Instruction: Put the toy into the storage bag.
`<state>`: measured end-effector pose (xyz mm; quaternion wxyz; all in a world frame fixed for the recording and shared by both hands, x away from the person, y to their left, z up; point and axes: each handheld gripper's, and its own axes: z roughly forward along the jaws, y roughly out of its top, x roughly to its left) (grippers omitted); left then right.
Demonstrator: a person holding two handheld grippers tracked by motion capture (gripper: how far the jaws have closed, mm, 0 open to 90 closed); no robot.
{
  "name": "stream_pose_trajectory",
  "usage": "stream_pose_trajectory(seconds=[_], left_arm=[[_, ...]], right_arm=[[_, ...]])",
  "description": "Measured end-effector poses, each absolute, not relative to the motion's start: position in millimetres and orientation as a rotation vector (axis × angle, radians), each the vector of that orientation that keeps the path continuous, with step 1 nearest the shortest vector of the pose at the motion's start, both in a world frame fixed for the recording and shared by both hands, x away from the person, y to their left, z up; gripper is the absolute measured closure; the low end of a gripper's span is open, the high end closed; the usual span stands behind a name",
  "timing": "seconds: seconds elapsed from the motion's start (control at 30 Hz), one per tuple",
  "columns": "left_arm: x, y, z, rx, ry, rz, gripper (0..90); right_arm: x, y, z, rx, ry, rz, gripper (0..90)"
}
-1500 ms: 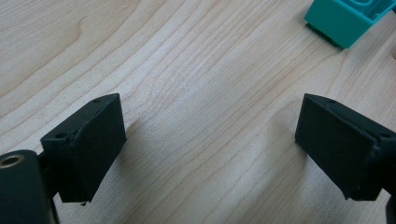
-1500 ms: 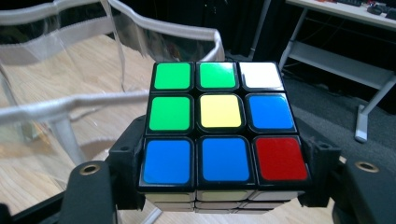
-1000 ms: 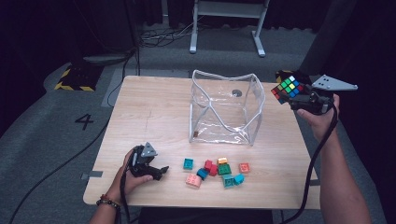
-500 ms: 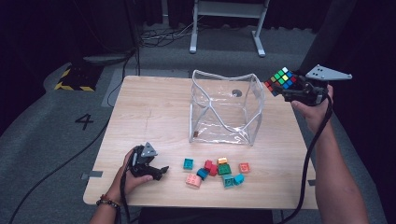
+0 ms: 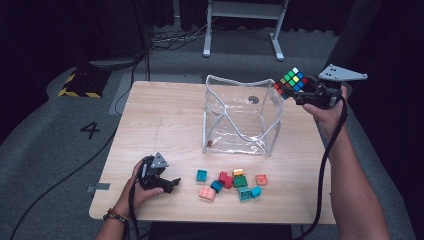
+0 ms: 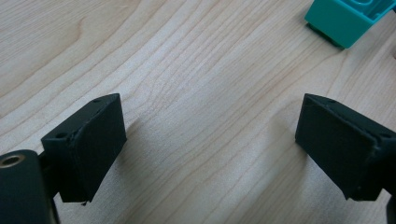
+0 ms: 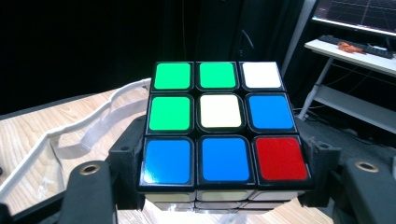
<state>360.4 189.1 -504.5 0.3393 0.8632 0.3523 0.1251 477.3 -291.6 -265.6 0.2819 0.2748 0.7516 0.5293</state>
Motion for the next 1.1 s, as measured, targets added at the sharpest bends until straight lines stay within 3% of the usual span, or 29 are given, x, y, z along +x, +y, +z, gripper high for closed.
stream_pose_trajectory(seconds=[1.1], left_arm=[[360, 189, -505, 2.240, 0.923, 0.329, 8.7]], right_arm=[[516, -224, -290, 0.592, 2.293, 1.374, 34.1]])
